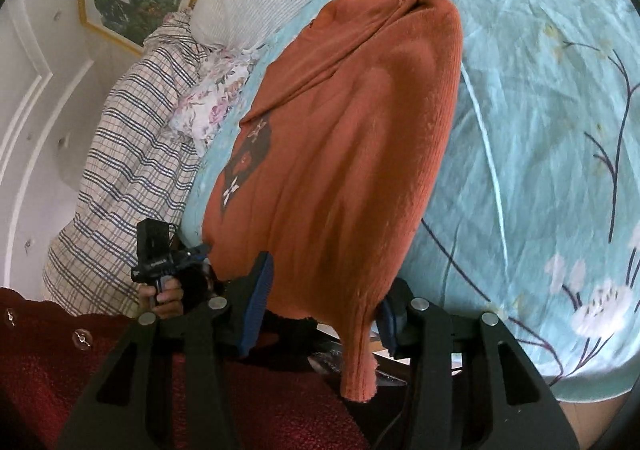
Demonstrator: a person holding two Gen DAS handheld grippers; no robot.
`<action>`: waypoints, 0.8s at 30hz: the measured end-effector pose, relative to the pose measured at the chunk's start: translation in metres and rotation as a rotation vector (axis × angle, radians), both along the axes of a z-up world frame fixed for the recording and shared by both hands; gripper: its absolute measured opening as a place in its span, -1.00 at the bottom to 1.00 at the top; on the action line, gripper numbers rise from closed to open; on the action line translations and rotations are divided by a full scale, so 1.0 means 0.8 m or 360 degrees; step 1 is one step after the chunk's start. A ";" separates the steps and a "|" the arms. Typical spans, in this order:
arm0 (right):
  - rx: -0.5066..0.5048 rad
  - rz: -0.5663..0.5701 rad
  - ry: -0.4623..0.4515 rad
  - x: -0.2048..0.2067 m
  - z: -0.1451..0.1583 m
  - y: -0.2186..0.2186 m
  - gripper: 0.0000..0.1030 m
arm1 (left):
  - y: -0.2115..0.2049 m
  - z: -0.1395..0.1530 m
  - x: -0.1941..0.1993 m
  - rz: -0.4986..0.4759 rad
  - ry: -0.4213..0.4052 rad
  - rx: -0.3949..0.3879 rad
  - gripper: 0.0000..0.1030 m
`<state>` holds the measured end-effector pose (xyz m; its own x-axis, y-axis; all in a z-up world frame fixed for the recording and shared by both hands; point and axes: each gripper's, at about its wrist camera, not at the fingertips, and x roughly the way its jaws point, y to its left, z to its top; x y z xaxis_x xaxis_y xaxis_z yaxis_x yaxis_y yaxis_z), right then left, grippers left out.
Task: Fold small clothes
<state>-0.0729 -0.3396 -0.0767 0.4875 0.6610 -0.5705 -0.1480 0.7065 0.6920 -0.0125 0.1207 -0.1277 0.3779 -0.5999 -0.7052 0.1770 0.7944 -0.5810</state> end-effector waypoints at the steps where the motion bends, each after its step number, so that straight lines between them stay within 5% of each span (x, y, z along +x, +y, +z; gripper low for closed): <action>1: -0.0006 -0.0009 0.0002 -0.001 -0.001 -0.002 -0.16 | -0.002 0.000 -0.001 -0.0012 -0.0014 0.0013 -0.15; 3: -0.0027 -0.0046 0.0015 -0.001 -0.003 -0.005 -0.45 | -0.004 -0.001 0.003 -0.0023 -0.0020 0.0016 -0.31; 5: -0.0053 -0.0083 0.0032 -0.004 -0.005 -0.011 -0.84 | -0.004 -0.003 0.006 -0.0030 -0.0012 0.0019 -0.72; 6: -0.0049 -0.0101 0.0040 -0.005 -0.006 -0.015 -0.84 | -0.005 -0.004 0.006 -0.0044 -0.0013 0.0031 -0.92; 14: 0.0087 -0.0108 -0.0010 -0.008 -0.001 -0.025 -0.85 | 0.015 0.025 -0.012 0.0027 -0.0168 -0.0056 -0.91; 24: 0.0286 -0.0227 -0.0250 0.029 0.057 -0.049 -0.85 | 0.021 0.106 0.018 0.0138 -0.0422 -0.0215 -0.92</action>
